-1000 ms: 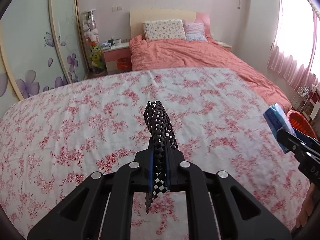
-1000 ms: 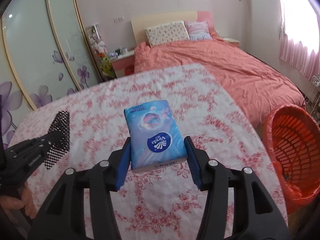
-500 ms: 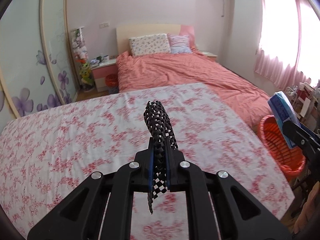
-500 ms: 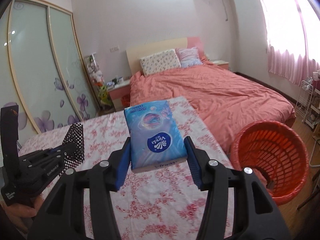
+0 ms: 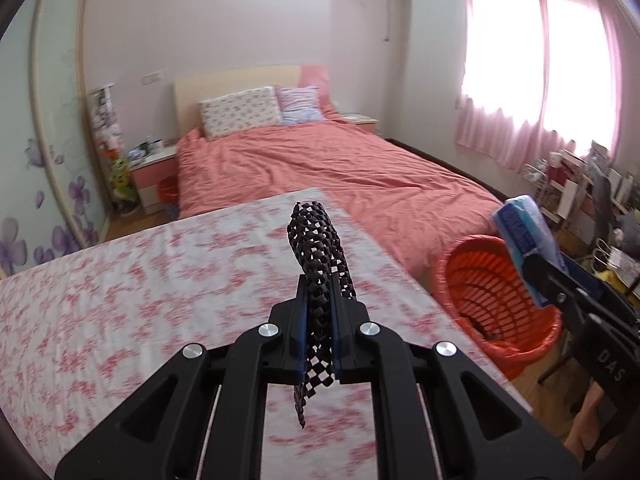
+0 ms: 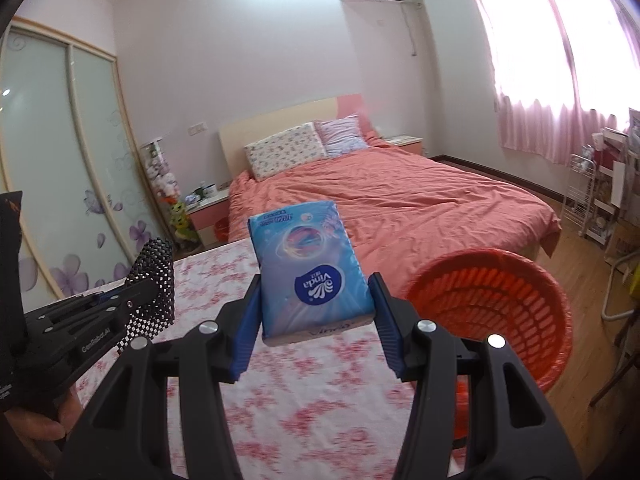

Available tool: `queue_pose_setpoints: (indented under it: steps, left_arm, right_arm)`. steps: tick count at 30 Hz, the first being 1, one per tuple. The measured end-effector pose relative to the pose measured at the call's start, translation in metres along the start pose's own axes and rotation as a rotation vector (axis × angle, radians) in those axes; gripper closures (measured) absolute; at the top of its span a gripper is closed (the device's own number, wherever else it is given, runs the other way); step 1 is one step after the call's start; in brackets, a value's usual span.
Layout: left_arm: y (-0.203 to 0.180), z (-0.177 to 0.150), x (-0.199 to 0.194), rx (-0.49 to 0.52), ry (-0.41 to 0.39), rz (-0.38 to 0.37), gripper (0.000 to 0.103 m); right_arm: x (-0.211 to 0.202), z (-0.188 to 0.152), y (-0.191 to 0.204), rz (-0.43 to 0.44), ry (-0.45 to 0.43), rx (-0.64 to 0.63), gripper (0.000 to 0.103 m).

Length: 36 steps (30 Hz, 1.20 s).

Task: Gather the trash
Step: 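Carry the mesh mat in the left tool while the right tool carries the tissue pack to the basket, then open both tools to drop the mesh mat and tissue pack into the basket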

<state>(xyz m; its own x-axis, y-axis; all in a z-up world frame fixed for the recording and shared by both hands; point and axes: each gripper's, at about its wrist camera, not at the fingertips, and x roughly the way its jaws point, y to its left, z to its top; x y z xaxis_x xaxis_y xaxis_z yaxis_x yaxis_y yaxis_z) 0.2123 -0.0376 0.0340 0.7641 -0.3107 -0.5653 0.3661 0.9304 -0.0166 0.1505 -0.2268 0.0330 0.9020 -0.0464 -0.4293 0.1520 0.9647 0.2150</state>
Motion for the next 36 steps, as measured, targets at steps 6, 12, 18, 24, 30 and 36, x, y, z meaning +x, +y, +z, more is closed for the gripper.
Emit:
queue_pose_setpoints:
  steps: [6,12,18,24,30,36]
  left_arm:
    - [-0.045,0.007,0.020,0.038,0.010,-0.105,0.094]
    - [-0.093,0.010,0.046,0.089,0.028,-0.201,0.094]
    - [-0.135,0.012,0.076,0.127,0.075,-0.287,0.094]
    - [-0.168,0.005,0.110,0.149,0.151,-0.340,0.093]
    - [-0.167,-0.009,0.139,0.110,0.253,-0.326,0.058]
    - [-0.152,-0.012,0.131,0.106,0.253,-0.272,0.054]
  right_arm:
    - [0.001,0.002,-0.052,-0.071,-0.007,0.059,0.052]
    - [0.009,0.002,-0.103,-0.128,-0.010,0.121,0.052]
    - [0.022,0.001,-0.152,-0.153,0.007,0.207,0.051]
    - [0.041,0.004,-0.192,-0.151,0.022,0.274,0.047]
    - [0.062,-0.007,-0.222,-0.147,0.071,0.357,0.040]
    - [0.055,-0.019,-0.224,-0.190,0.080,0.349,0.039]
